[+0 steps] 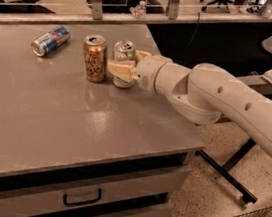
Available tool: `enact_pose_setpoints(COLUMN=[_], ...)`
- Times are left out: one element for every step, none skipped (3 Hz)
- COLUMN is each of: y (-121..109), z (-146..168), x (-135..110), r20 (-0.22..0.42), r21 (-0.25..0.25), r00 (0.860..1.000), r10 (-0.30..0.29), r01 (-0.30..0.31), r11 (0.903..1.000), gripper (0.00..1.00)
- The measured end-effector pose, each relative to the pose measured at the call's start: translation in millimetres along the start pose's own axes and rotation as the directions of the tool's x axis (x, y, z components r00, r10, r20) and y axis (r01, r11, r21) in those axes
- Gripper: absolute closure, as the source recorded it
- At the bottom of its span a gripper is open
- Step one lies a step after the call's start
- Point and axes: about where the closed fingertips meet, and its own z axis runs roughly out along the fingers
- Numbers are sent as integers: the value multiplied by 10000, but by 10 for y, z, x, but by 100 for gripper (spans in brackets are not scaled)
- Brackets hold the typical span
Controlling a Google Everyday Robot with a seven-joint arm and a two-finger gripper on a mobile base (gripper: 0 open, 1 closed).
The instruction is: Move 7up can near orange can
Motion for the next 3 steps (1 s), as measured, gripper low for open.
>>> enact_pose_setpoints(y=[-3, 2, 19], z=[66, 104, 61], x=[13, -56, -82], r20=[47, 184, 285], r21=[39, 15, -74], r00=[10000, 9998, 9996], r10=[33, 22, 49], r01=[-33, -23, -47], r11=[10000, 10000, 10000], gripper=[14, 0, 0])
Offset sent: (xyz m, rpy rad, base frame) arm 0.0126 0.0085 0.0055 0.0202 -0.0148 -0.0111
